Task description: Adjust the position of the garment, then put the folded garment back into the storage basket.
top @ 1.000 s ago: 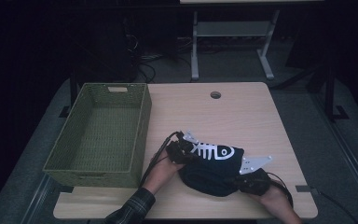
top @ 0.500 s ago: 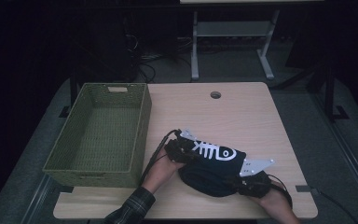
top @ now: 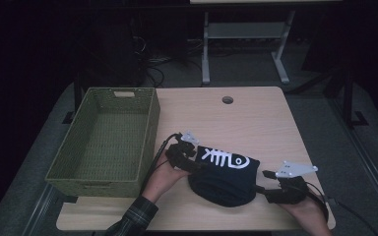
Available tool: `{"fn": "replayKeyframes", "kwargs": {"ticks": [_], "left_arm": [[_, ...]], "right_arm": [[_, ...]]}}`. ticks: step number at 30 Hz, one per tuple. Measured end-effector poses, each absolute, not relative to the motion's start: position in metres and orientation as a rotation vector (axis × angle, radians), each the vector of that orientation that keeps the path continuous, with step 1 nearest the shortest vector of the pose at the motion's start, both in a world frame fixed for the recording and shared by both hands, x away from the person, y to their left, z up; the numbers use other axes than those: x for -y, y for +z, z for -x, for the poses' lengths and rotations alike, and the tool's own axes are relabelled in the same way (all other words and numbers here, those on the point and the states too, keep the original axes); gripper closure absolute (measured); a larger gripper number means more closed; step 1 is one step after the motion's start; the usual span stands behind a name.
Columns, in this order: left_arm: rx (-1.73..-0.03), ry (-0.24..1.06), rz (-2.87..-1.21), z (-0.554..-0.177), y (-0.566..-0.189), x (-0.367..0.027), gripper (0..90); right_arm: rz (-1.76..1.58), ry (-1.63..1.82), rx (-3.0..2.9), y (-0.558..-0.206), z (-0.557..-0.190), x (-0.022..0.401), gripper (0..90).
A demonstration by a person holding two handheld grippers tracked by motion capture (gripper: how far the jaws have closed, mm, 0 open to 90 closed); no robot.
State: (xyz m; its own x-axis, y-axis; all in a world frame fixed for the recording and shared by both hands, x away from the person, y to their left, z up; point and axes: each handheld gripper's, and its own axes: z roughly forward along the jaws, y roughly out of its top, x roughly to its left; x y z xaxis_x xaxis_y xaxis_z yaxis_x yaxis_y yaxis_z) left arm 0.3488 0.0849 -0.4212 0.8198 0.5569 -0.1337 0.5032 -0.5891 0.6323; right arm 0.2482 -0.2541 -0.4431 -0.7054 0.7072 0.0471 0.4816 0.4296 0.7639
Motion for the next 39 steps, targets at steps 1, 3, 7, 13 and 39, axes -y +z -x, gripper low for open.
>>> {"fn": "replayKeyframes", "kwargs": {"ticks": [1,3,7,13,39], "left_arm": [[-0.784,0.097,-2.314,-0.349,-0.423,-0.086,25.8],[-0.796,0.095,-2.316,-0.349,-0.427,-0.087,21.8],[-0.807,0.085,-2.336,-0.349,-0.436,-0.087,18.8],[-0.815,0.063,-2.347,-0.348,-0.448,-0.086,18.6],[-0.757,-0.055,-2.325,-0.345,-0.458,-0.083,46.7]], "right_arm": [[-1.049,1.128,-2.394,-0.445,-0.249,0.258,30.0],[-1.087,1.103,-2.358,-0.449,-0.25,0.265,25.6],[-1.151,1.064,-2.326,-0.458,-0.256,0.278,19.7],[-1.222,1.031,-2.327,-0.472,-0.265,0.287,15.5],[-1.217,1.008,-2.31,-0.482,-0.271,0.288,13.0]]}}
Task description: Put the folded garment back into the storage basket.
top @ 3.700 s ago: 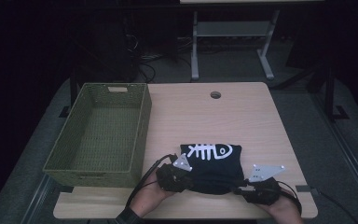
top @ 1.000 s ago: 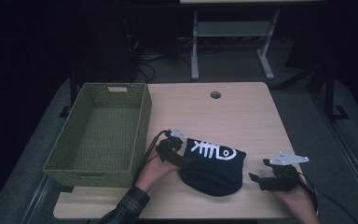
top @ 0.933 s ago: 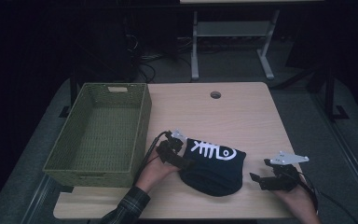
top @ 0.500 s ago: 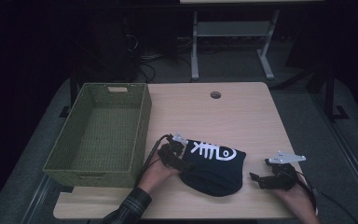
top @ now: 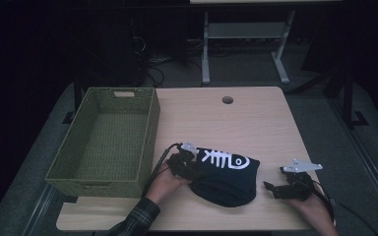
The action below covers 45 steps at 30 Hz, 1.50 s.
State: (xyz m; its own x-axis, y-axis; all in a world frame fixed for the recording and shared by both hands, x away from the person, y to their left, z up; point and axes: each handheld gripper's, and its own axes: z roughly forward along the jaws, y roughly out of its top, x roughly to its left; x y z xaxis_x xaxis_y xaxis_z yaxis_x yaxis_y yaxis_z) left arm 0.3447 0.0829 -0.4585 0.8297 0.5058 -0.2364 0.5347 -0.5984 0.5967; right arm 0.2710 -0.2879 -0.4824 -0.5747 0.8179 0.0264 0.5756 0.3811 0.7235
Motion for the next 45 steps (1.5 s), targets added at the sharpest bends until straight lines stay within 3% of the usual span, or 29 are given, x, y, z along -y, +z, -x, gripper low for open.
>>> {"fn": "replayKeyframes", "kwargs": {"ticks": [6,15,45], "left_arm": [[-0.737,-0.101,-2.351,-0.346,-0.457,-0.079,63.9],[-0.758,-0.122,-2.374,-0.348,-0.452,-0.074,76.1],[-0.626,-0.166,-2.412,-0.357,-0.357,-0.063,77.6]], "right_arm": [[-1.216,1.008,-2.31,-0.482,-0.271,0.288,13.0],[-1.221,1.009,-2.308,-0.482,-0.271,0.288,13.0],[-1.224,1.009,-2.308,-0.483,-0.271,0.288,13.0]]}}
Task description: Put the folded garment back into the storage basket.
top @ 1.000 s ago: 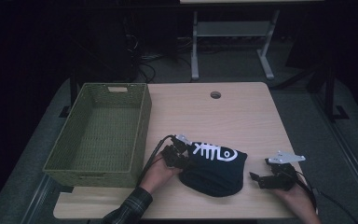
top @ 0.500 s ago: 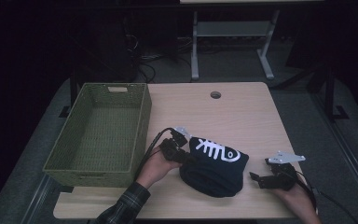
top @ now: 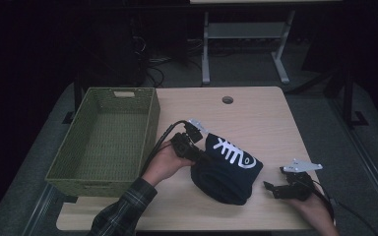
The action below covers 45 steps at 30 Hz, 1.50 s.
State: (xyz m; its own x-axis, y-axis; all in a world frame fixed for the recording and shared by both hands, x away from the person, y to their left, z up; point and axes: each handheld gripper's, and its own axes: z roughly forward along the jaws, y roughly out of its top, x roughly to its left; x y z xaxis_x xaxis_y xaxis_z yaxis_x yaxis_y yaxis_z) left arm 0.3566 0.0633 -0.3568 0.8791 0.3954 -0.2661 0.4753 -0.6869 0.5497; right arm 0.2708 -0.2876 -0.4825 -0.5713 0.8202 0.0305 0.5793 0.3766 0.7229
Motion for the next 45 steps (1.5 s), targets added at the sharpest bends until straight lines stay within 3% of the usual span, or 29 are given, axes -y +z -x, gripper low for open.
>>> {"fn": "replayKeyframes", "kwargs": {"ticks": [19,45], "left_arm": [[-0.6,-0.169,-2.411,-0.36,-0.302,-0.078,77.5],[-0.721,-0.115,-2.357,-0.364,-0.227,-0.154,77.3]], "right_arm": [[-1.227,1.009,-2.307,-0.482,-0.271,0.288,13.1],[-1.229,1.009,-2.305,-0.482,-0.271,0.288,13.2]]}}
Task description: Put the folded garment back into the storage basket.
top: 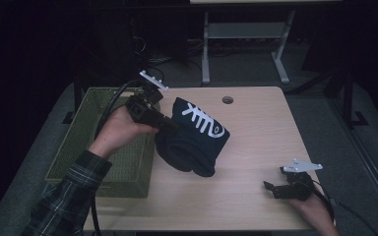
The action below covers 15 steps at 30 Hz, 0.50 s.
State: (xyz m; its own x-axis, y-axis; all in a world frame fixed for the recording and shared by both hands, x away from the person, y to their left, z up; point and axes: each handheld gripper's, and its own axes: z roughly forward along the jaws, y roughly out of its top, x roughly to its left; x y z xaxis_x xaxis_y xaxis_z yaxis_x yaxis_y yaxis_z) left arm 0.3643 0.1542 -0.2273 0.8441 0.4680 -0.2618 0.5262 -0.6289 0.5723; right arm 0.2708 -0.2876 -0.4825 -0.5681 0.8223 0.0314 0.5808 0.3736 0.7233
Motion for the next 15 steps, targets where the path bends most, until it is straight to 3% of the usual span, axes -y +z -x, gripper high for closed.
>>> {"fn": "replayKeyframes", "kwargs": {"ticks": [15], "left_arm": [[-0.843,-0.098,-2.299,-0.363,-0.193,-0.212,77.3]], "right_arm": [[-1.237,1.007,-2.298,-0.483,-0.271,0.288,13.3]]}}
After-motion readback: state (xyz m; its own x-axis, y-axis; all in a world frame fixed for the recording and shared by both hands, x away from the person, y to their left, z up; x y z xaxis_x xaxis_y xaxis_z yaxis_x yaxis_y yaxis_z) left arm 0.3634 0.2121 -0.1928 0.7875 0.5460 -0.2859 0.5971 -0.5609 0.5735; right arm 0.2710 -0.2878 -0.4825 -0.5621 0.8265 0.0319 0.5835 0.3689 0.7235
